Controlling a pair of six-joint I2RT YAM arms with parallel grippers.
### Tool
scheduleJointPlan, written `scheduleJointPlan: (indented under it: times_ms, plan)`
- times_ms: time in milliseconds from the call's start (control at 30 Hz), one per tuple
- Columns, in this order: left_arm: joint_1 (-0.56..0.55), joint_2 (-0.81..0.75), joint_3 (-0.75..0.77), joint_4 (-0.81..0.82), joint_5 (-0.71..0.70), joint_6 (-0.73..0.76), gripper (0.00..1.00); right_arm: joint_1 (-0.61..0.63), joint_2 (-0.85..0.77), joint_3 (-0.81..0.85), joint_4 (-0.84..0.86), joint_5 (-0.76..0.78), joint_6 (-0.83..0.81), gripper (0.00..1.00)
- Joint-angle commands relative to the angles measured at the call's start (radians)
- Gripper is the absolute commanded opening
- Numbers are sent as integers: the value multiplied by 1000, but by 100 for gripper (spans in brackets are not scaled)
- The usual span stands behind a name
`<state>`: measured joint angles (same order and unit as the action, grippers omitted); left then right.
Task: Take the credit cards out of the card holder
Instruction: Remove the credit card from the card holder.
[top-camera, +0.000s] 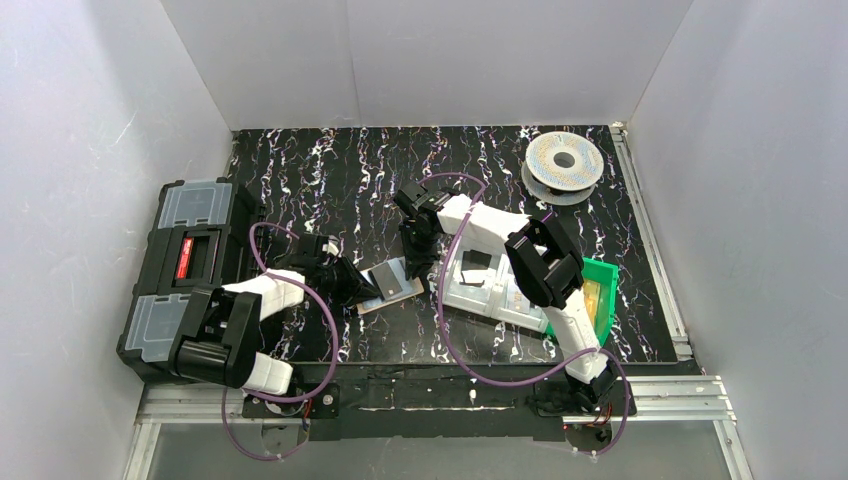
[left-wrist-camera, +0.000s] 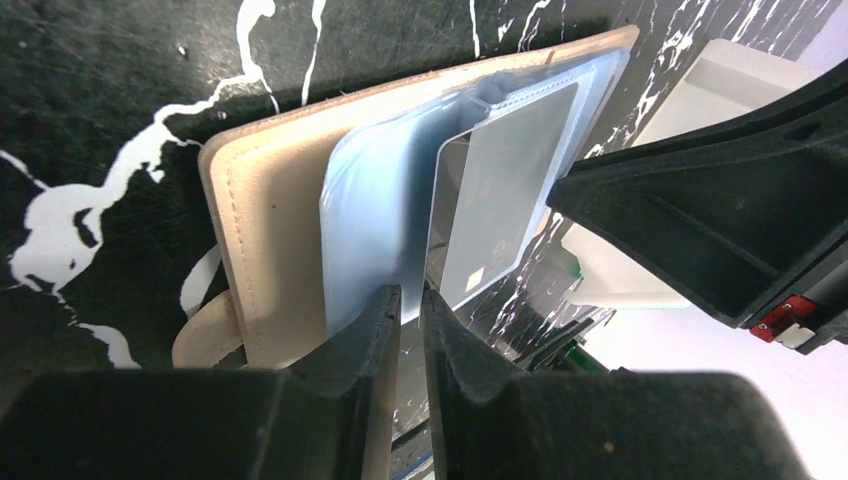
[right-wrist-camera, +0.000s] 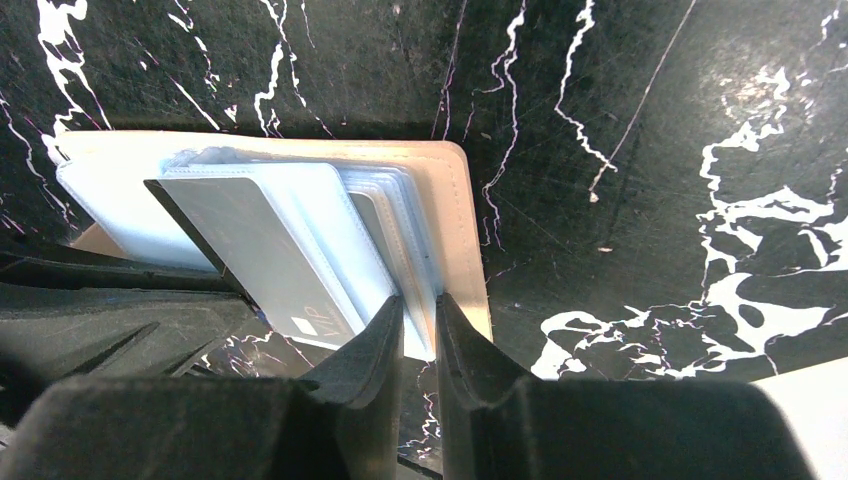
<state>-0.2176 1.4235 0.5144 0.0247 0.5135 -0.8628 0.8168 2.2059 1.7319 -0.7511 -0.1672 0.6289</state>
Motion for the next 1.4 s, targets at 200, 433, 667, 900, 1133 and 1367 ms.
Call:
scheduleJointPlan:
  times_ms: [200, 433, 667, 900, 1133, 1367]
  plan:
    - [3, 26, -56, 128, 55, -55, 15, 1, 91, -57, -23, 94, -22, 22]
    - [2, 46, -63, 185, 76, -82, 16, 1, 95, -55, -23, 91, -23, 22]
    - [2, 60, -71, 237, 95, -98, 15, 1, 100, -55, -23, 89, -23, 22]
    - [2, 84, -72, 258, 101, -105, 13, 1, 103, -54, -24, 89, -24, 22]
    - [2, 58, -64, 208, 82, -95, 0, 1, 105, -56, -24, 88, -24, 21]
    - [4, -49, 50, -161, -83, 29, 0, 1, 105, -61, -21, 86, -24, 21]
